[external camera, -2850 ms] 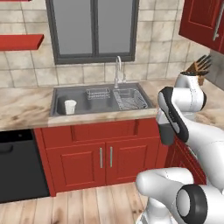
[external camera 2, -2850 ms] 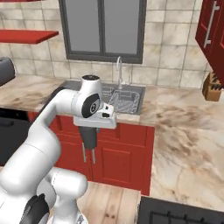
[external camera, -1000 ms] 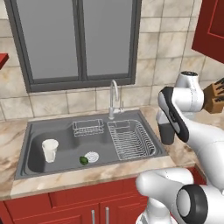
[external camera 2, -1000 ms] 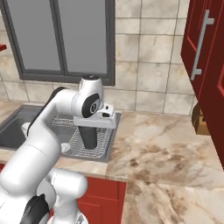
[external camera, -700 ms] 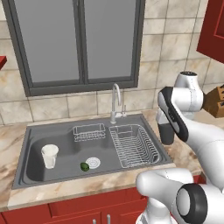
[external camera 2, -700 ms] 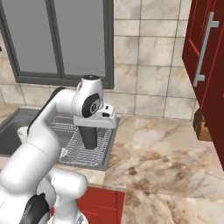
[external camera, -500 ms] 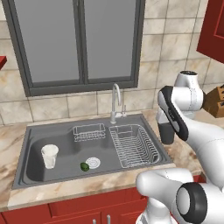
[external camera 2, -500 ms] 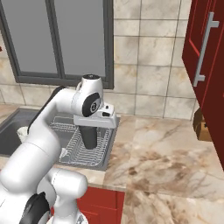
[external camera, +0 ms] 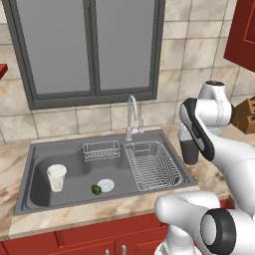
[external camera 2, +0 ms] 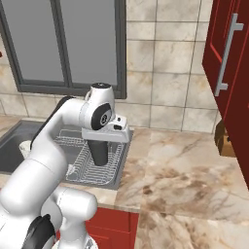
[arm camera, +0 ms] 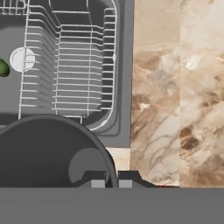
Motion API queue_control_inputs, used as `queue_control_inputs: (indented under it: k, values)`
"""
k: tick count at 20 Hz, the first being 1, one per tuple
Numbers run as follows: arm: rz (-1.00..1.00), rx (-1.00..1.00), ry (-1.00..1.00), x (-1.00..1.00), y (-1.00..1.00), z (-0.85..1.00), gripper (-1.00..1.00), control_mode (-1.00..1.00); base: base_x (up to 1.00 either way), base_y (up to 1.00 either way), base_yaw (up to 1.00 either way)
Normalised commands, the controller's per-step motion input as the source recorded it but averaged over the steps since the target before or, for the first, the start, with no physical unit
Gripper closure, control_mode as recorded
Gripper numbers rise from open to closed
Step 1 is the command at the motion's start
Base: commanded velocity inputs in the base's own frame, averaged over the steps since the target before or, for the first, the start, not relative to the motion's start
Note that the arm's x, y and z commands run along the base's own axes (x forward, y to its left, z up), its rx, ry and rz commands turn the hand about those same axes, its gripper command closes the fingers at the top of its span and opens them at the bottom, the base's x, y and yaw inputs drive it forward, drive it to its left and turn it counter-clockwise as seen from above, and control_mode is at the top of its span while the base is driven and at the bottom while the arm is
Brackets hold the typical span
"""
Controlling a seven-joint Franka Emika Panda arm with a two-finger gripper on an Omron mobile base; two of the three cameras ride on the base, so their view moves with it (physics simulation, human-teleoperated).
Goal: Pick the jug and glass cup and place them in the sink. Then turn on the water.
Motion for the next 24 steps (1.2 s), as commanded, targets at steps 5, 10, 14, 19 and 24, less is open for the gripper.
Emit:
queue_control_inputs:
  k: [5,10,14,19,24]
  values:
    - [0.0,0.0,0.0,0.0,0.0,0.0,1.0,-1.0,0.0,0.0,0.0]
    - [0.02,0.0,0.0,0.0,0.23,-0.08,1.0,-1.0,0.0,0.0,0.0]
    - [0.08,0.0,0.0,0.0,0.81,-0.09,1.0,-1.0,0.0,0.0,0.0]
    - [0.09,0.0,0.0,0.0,1.0,-0.07,1.0,-1.0,0.0,0.0,0.0]
    - [0.07,0.0,0.0,0.0,0.9,-0.09,1.0,-1.0,0.0,0.0,0.0]
